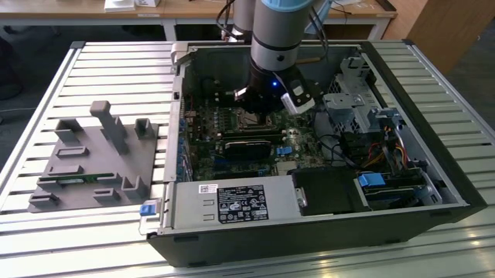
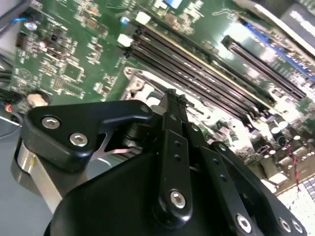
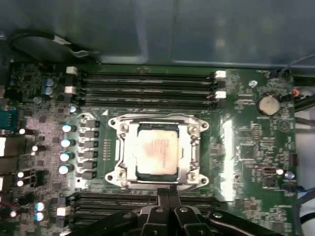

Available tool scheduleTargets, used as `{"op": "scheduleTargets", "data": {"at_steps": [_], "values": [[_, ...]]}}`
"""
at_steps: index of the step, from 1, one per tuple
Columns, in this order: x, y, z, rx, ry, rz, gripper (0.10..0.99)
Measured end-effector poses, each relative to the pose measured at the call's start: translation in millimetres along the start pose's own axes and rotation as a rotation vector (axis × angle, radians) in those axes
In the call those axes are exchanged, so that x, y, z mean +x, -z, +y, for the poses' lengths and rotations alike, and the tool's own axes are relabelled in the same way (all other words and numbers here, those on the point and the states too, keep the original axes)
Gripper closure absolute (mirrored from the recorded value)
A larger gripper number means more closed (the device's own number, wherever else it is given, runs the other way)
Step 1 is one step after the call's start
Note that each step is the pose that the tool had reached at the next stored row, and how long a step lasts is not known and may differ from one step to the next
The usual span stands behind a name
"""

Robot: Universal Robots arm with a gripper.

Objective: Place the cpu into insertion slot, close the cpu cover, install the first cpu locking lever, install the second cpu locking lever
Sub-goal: 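Install the second cpu locking lever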

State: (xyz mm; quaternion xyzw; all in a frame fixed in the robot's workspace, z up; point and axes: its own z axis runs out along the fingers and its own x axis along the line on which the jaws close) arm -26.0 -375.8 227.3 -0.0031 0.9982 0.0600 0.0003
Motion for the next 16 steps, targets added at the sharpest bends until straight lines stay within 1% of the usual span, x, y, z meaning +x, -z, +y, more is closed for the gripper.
{"op": "scheduleTargets", "data": {"at_steps": [6, 8, 12, 16], "values": [[17.8, -2.5, -0.9, 0.0, 0.0, 0.0, 0.965], [22.2, -3.6, -1.1, 0.0, 0.0, 0.0, 0.965], [25.4, -7.4, -1.6, 0.0, 0.0, 0.0001, 0.965], [26.2, -12.9, -2.3, 0.0, 0.0, 0.0004, 0.965]]}}
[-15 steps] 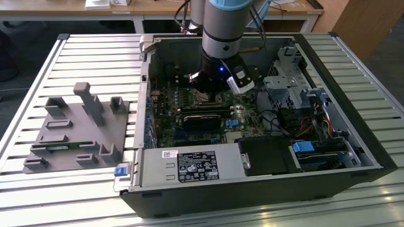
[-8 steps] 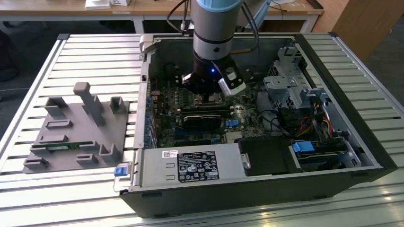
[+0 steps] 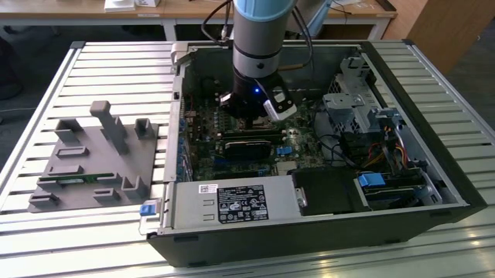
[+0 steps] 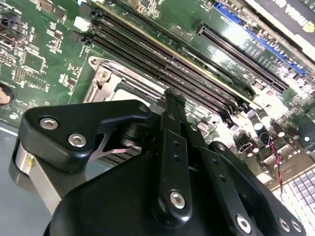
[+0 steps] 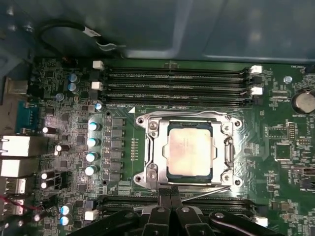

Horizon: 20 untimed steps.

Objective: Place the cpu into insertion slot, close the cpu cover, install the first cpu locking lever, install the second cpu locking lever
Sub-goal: 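Install the second cpu locking lever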

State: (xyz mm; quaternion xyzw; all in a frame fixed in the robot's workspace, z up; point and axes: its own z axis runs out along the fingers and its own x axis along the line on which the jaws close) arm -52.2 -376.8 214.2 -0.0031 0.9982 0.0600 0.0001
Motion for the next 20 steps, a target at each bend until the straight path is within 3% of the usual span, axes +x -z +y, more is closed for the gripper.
{"op": "scheduleTargets", "data": {"at_steps": [4, 6, 7, 13, 20], "values": [[0.4, -3.1, -1.0, -0.005, 0.0, 0.0001, 0.965], [1.5, -2.9, -3.4, -0.025, 0.0, -0.0001, 0.965], [1.7, -2.7, -5.0, -0.031, 0.0, -0.0002, 0.965], [9.1, -1.8, -12.5, -0.041, 0.0, -0.0003, 0.965], [14.3, -4.3, -14.5, -0.052, 0.0, -0.0005, 0.965]]}}
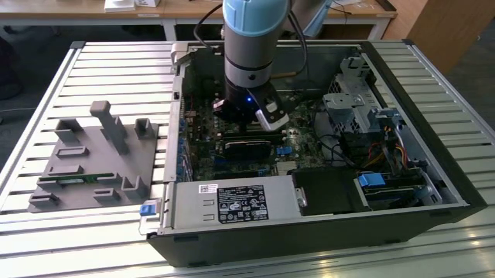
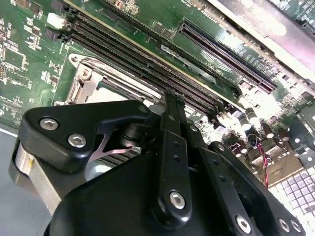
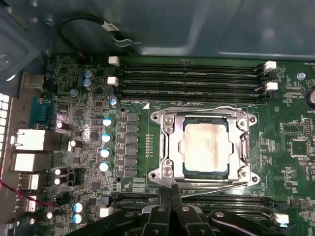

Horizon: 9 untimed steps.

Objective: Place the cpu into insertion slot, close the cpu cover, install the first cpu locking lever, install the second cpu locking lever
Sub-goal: 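Install the second cpu locking lever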

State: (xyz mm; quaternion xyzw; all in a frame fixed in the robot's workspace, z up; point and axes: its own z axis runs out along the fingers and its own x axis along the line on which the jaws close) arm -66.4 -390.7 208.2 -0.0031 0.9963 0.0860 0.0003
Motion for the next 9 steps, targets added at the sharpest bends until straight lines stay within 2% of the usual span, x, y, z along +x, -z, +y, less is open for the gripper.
{"op": "scheduleTargets", "data": {"at_steps": [4, 7, 9], "values": [[0.3, -1.3, -1.8, -0.007, 0.0, -0.0001, 0.965], [0.9, -0.6, -6.4, -0.017, 0.0, -0.0002, 0.965], [1.3, 0.0, -9.7, -0.03, 0.0, -0.0002, 0.965]]}}
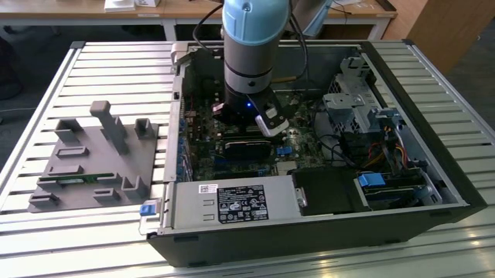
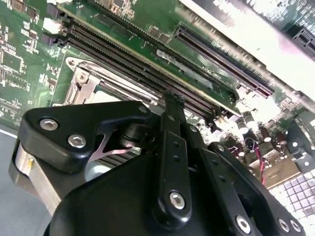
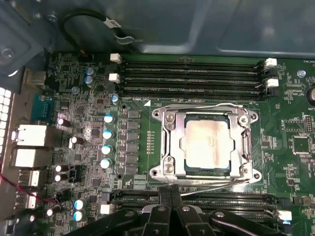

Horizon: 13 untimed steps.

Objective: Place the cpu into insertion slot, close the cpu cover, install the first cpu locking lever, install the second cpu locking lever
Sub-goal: 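Install the second cpu locking lever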

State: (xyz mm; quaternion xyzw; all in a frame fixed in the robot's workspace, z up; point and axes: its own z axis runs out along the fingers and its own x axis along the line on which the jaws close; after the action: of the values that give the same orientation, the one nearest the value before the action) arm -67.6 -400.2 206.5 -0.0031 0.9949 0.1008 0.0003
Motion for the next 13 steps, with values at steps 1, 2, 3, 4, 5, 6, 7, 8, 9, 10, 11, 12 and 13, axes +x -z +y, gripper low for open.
{"op": "scheduleTargets", "data": {"at_steps": [1, 2, 3, 4, 5, 6, 7, 8, 9, 10, 11, 12, 13], "values": [[0.2, 0.2, -0.8, -0.007, 0.0, 0.0, 0.965], [0.5, 0.3, -1.5, -0.018, 0.0, 0.0, 0.965], [0.8, 0.4, -1.7, -0.028, 0.0, -0.0001, 0.965], [0.9, 0.3, -1.8, -0.036, 0.0, -0.0002, 0.965], [0.9, 0.0, -1.9, -0.041, 0.0, -0.0003, 0.965], [1.0, -0.6, -2.0, -0.044, 0.0, -0.0004, 0.965], [1.0, -1.5, -2.2, -0.045, 0.0, -0.0005, 0.965], [1.0, -2.5, -2.5, -0.046, 0.0, -0.0003, 0.965], [1.0, -3.1, -2.7, -0.046, 0.0, -0.0003, 0.965], [1.2, -3.6, -2.9, -0.047, 0.0, -0.0003, 0.965], [1.7, -4.1, -3.0, -0.049, 0.0, -0.0004, 0.965], [2.5, -4.4, -3.1, -0.05, 0.0, -0.0004, 0.965], [3.5, -4.6, -3.4, -0.053, 0.0, -0.0006, 0.965]]}}
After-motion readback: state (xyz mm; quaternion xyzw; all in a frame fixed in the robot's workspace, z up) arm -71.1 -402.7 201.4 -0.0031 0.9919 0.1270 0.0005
